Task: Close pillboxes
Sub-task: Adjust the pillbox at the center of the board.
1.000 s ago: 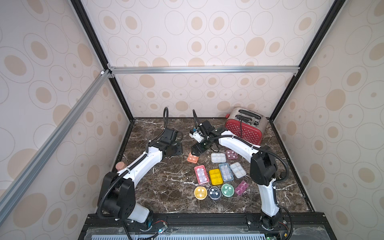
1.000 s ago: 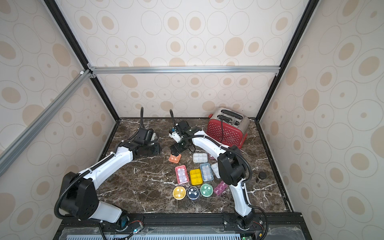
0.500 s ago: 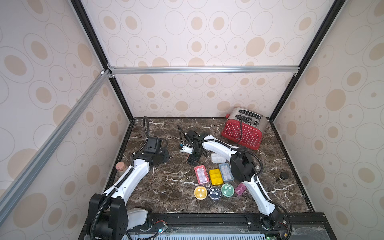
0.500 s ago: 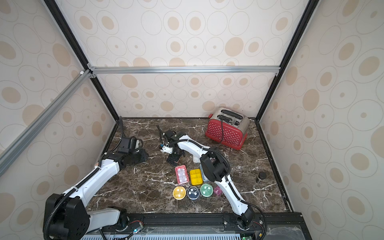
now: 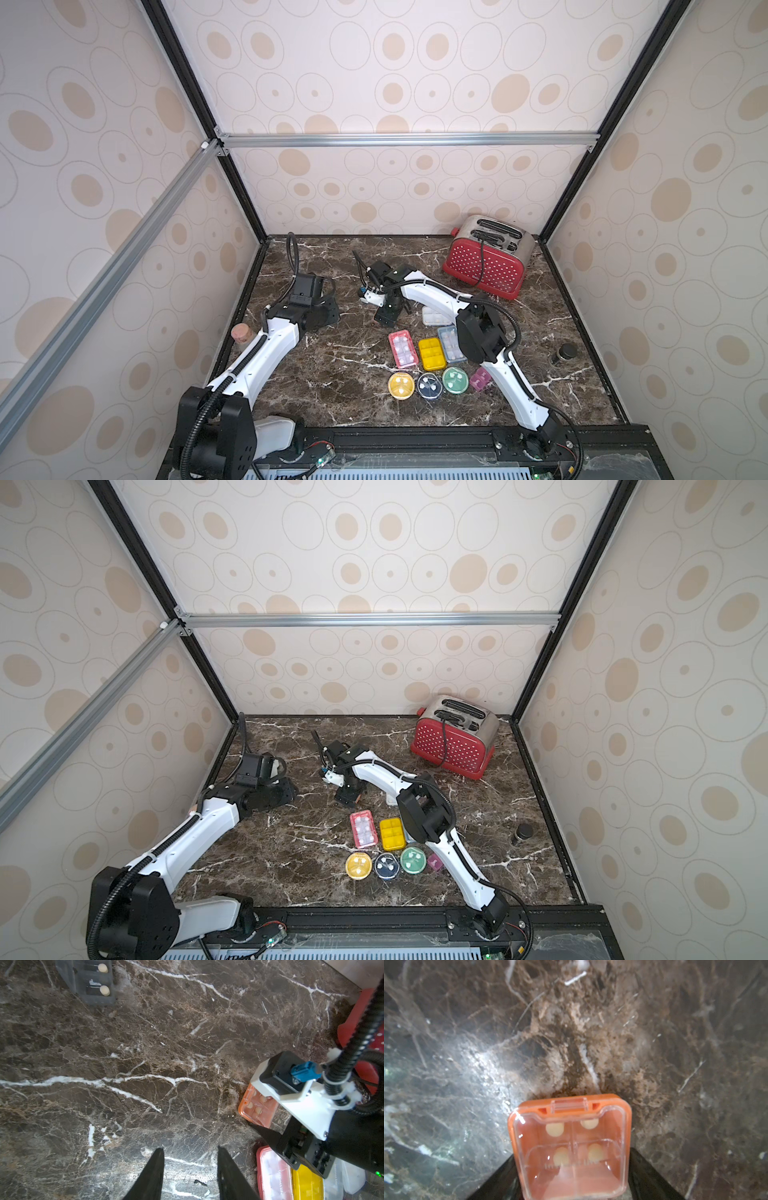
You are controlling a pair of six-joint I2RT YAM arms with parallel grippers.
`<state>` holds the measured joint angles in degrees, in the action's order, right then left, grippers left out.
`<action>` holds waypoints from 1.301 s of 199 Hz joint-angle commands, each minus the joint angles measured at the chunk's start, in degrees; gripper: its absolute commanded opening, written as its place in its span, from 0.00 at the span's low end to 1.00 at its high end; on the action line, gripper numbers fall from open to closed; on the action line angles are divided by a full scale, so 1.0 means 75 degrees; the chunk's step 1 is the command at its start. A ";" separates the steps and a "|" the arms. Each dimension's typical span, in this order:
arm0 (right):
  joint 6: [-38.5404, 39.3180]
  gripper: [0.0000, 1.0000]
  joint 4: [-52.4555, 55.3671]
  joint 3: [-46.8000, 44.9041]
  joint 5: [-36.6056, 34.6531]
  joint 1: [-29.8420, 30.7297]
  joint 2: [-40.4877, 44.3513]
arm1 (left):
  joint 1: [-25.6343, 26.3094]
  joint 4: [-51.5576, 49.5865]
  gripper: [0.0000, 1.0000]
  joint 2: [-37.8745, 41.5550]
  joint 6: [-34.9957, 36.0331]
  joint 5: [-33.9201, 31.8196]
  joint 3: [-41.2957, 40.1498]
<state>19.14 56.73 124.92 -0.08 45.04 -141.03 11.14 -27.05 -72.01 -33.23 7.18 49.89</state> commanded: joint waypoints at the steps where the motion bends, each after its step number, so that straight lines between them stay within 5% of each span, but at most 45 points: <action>1: -0.0611 0.73 -0.0082 -0.0022 -0.0268 0.0054 -0.0009 | -0.0043 0.0028 0.43 -0.0041 0.0025 -0.0009 0.0148; 75: -0.4547 0.64 0.0157 -0.0614 -0.1828 0.0026 0.0510 | -0.0044 -0.0088 0.46 -0.0137 0.0060 -0.0283 0.0150; 123: -0.6381 0.65 -0.0266 -0.1775 -0.1675 -0.0031 0.0978 | -0.0044 -0.0269 0.47 -0.0013 0.0097 -0.0419 0.0353; 177: -0.7092 0.66 -0.1306 -0.3458 -0.1273 -0.0144 0.1924 | -0.0043 -0.0509 0.48 0.0194 0.0291 -0.0699 0.0416; 259: -0.6792 0.88 -0.1158 -0.3366 -0.0831 -0.0209 0.2225 | -0.0055 -0.0948 0.57 -0.0471 0.0766 -0.1033 0.1448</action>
<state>-32.93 46.54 99.31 -8.25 43.64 -126.96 11.07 -31.81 -74.17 -29.95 2.22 55.99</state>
